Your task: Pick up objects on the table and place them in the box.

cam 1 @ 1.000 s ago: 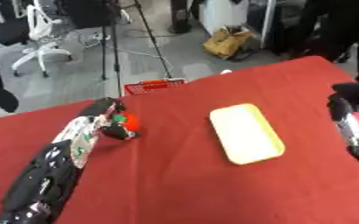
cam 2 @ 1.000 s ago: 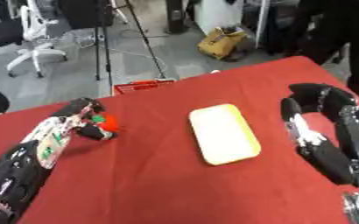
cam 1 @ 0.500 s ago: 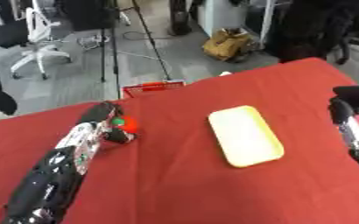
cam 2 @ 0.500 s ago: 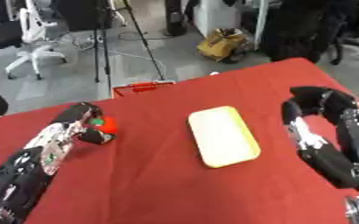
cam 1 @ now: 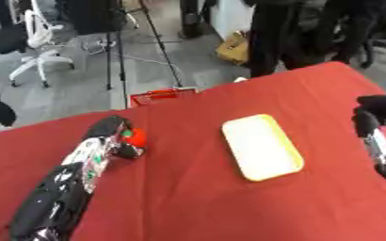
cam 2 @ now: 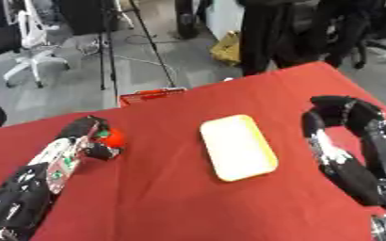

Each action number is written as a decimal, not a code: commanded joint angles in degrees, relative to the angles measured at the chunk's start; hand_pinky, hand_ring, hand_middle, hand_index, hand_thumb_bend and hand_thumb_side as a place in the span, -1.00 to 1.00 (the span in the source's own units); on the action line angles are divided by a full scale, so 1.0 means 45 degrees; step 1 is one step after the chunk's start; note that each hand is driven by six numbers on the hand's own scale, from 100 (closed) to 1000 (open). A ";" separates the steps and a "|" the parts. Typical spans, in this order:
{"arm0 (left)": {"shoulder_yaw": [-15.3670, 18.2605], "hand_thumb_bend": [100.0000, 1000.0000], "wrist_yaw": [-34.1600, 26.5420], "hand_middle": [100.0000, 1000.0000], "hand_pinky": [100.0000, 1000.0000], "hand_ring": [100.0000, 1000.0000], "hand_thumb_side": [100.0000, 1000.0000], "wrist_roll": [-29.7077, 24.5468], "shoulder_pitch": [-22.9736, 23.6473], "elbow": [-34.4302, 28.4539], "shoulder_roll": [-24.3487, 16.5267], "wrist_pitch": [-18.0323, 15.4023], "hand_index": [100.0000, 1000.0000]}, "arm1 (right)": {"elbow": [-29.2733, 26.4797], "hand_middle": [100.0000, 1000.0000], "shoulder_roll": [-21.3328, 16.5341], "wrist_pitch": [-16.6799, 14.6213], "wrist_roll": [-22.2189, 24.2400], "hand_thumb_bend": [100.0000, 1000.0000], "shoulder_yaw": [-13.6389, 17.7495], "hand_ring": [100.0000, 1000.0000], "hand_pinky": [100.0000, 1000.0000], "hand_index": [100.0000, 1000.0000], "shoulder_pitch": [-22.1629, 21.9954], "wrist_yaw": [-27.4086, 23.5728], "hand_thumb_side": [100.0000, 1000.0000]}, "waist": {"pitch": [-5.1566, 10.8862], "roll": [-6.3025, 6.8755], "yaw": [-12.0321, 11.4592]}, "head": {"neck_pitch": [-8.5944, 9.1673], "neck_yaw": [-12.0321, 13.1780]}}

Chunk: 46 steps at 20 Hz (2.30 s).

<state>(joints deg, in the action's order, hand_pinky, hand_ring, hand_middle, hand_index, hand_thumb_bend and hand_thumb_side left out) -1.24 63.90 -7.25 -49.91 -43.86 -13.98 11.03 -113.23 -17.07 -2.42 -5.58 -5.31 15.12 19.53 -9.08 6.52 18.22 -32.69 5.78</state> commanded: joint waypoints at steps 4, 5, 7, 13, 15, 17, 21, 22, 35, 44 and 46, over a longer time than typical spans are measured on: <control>0.0143 -0.95 -0.0044 -0.16 0.08 -0.21 -0.53 0.0548 -0.0172 -0.0176 -0.0102 0.0236 0.11 | -0.0302 0.12 -0.0233 -0.0026 -0.0009 -0.45 0.0048 0.17 0.16 0.47 0.0151 -0.0022 0.25 | -0.0055 0.0126 0.0026 | 0.0105 0.0005; 0.0155 -1.00 -0.0143 -0.24 0.04 -0.29 -0.54 0.0753 -0.0190 -0.0292 -0.0124 0.0273 0.01 | -0.0302 0.12 -0.0235 -0.0025 -0.0012 -0.45 0.0050 0.17 0.16 0.47 0.0152 -0.0022 0.25 | -0.0047 0.0123 0.0024 | 0.0107 0.0000; 0.0125 -1.00 -0.0416 -0.26 0.02 -0.31 -0.54 0.1032 -0.0246 -0.0605 -0.0199 0.0285 -0.02 | -0.0302 0.12 -0.0240 -0.0027 -0.0016 -0.45 0.0055 0.17 0.16 0.47 0.0153 -0.0023 0.26 | -0.0028 0.0122 0.0017 | 0.0107 0.0000; -0.0183 -1.00 -0.1184 -0.26 -0.01 -0.31 -0.54 0.1010 -0.0558 -0.2265 -0.0413 0.0040 0.00 | -0.0302 0.12 -0.0247 -0.0029 -0.0014 -0.45 0.0055 0.17 0.16 0.47 0.0143 -0.0034 0.26 | 0.0032 0.0120 -0.0009 | 0.0089 0.0003; -0.0369 -1.00 -0.1496 -0.25 -0.01 -0.30 -0.54 0.0992 -0.0680 -0.2848 -0.0284 -0.0140 0.02 | -0.0302 0.12 -0.0248 -0.0044 -0.0005 -0.45 0.0043 0.17 0.16 0.47 0.0157 -0.0047 0.26 | 0.0042 0.0101 -0.0005 | 0.0076 0.0016; -0.0586 -1.00 -0.1784 -0.23 -0.01 -0.28 -0.53 0.0959 -0.0778 -0.3227 -0.0057 -0.0317 0.03 | -0.0302 0.12 -0.0244 -0.0065 0.0012 -0.45 0.0027 0.17 0.16 0.47 0.0178 -0.0062 0.26 | 0.0055 0.0071 0.0022 | 0.0058 0.0049; -0.1036 -1.00 -0.2176 -0.22 0.00 -0.27 -0.51 0.0874 -0.0969 -0.3534 0.0565 -0.0763 0.05 | -0.0302 0.12 -0.0245 -0.0130 0.0035 -0.46 0.0006 0.17 0.16 0.47 0.0233 -0.0040 0.27 | 0.0089 0.0014 0.0126 | 0.0052 0.0148; -0.1232 -1.00 -0.2190 -0.22 0.00 -0.27 -0.51 0.0818 -0.1045 -0.3574 0.0860 -0.0971 0.05 | -0.0302 0.12 -0.0233 -0.0182 0.0033 -0.46 -0.0031 0.17 0.16 0.47 0.0274 -0.0052 0.27 | 0.0100 0.0001 0.0183 | 0.0061 0.0195; -0.2271 -0.83 -0.0535 -0.14 0.07 -0.18 -0.42 0.0739 -0.0864 -0.3147 0.3080 -0.2666 0.13 | -0.0302 0.10 -0.0168 -0.0659 0.0086 -0.47 -0.0252 0.16 0.16 0.46 0.0634 -0.0347 0.28 | 0.0140 -0.0009 0.0818 | 0.0207 0.0421; -0.2359 -0.37 0.1272 -0.04 0.12 -0.07 -0.23 0.2535 -0.0251 -0.2244 0.3912 -0.2783 0.23 | -0.0302 0.10 -0.0143 -0.0681 0.0147 -0.47 -0.0316 0.16 0.16 0.46 0.0659 -0.0372 0.28 | 0.0183 0.0064 0.1031 | 0.0216 0.0386; -0.2318 -0.35 0.1499 -0.04 0.12 -0.07 -0.21 0.2801 -0.0183 -0.2039 0.3997 -0.2755 0.23 | -0.0302 0.10 -0.0137 -0.0679 0.0152 -0.46 -0.0317 0.16 0.16 0.46 0.0666 -0.0373 0.29 | 0.0192 0.0071 0.1060 | 0.0223 0.0382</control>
<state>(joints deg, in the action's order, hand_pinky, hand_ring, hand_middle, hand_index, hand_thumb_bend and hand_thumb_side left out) -11.84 69.74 4.32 -49.86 -52.83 3.81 -1.40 -113.23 -17.05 -5.35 -4.97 -6.75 17.21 18.22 -9.08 6.61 22.96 -32.17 7.51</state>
